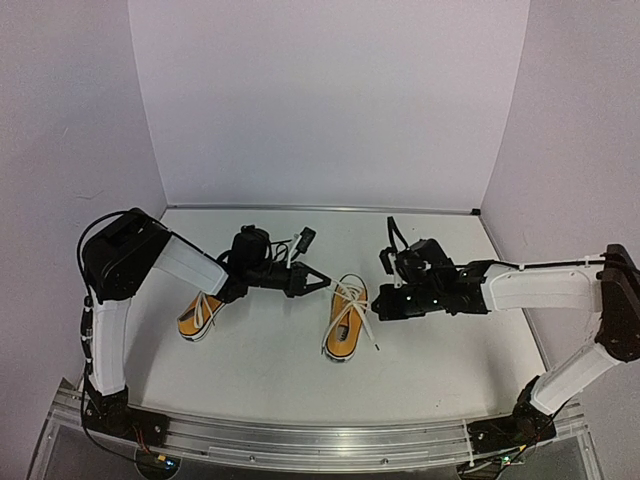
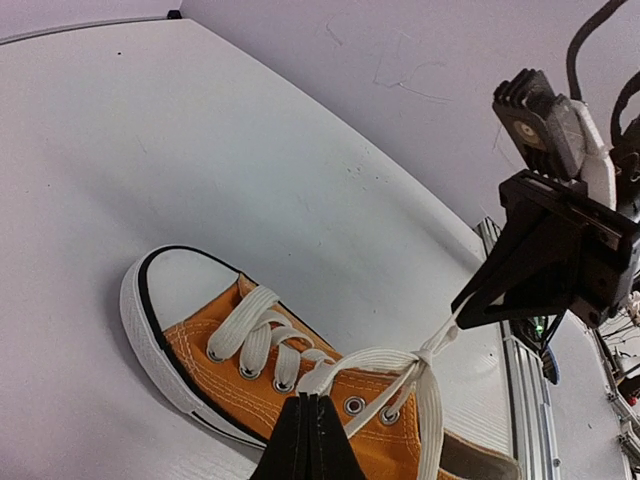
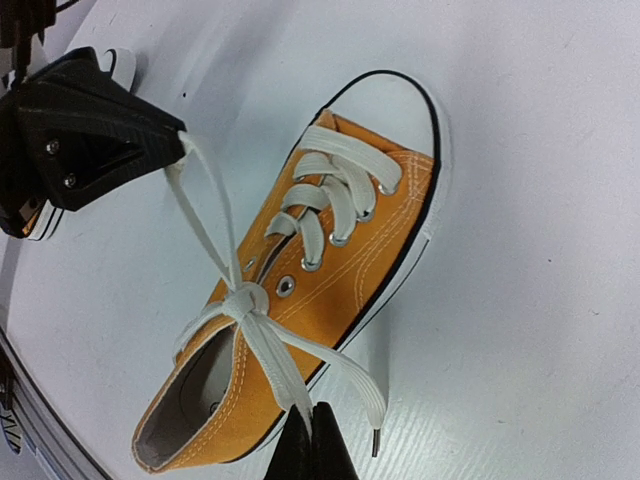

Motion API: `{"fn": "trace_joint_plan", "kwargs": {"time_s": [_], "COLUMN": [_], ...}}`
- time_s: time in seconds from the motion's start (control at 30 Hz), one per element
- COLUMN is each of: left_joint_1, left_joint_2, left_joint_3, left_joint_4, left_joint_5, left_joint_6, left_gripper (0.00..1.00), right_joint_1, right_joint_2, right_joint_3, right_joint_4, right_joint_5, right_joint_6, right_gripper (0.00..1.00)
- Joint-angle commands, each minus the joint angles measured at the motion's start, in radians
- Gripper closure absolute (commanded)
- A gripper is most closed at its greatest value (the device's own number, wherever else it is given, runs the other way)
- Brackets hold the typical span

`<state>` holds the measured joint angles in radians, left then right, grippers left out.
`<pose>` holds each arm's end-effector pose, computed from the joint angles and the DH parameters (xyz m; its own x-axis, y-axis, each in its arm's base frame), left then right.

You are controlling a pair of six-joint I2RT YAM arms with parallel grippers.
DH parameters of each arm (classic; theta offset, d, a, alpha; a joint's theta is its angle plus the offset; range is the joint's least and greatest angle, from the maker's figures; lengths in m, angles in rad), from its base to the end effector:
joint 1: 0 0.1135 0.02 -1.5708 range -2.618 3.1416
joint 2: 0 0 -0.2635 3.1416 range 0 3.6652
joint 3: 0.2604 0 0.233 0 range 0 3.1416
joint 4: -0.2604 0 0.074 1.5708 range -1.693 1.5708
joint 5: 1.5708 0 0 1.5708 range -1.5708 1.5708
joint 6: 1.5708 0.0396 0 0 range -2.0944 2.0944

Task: Tie the shoes

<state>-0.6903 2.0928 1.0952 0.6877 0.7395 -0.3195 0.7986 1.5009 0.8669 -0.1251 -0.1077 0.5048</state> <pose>0.3086 -0.2894 0.1538 -0.5264 0.1338 -0.8396 0.8426 0.2138 -0.4943 0.2068 0.2184 0.2133 -0.7911 -0.1231 -0.5992 -0.4388 0.7967 0.4156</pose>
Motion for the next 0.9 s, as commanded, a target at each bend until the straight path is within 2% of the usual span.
{"fn": "trace_joint_plan", "kwargs": {"time_s": [0.0,0.4,0.57,0.77,0.87], "left_joint_1": [0.033,0.049,0.049,0.025,-0.001], "left_joint_2": [-0.076,-0.075,-0.086,-0.069,-0.063], "left_joint_3": [-0.04,-0.074,-0.056,-0.037,-0.02], "left_joint_4": [0.073,0.027,-0.054,-0.019,-0.035], "left_joint_5": [-0.083,-0.148,-0.168,-0.04,-0.027], "left_joint_6": [0.001,0.051,0.107,0.114,0.137], "left_gripper": [1.0,1.0,1.0,1.0,1.0], "right_joint_1": [-0.069,-0.121,-0.121,-0.12,-0.121], "right_joint_2": [-0.052,0.0,-0.004,-0.069,-0.065], "right_joint_3": [-0.065,-0.116,-0.12,-0.09,-0.061], "right_joint_4": [-0.068,-0.07,-0.115,-0.029,0.014], "right_joint_5": [0.011,-0.004,0.065,-0.132,-0.221], "right_joint_6": [-0.056,-0.128,-0.144,-0.173,-0.163], "right_gripper": [1.0,1.0,1.0,1.0,1.0]}}
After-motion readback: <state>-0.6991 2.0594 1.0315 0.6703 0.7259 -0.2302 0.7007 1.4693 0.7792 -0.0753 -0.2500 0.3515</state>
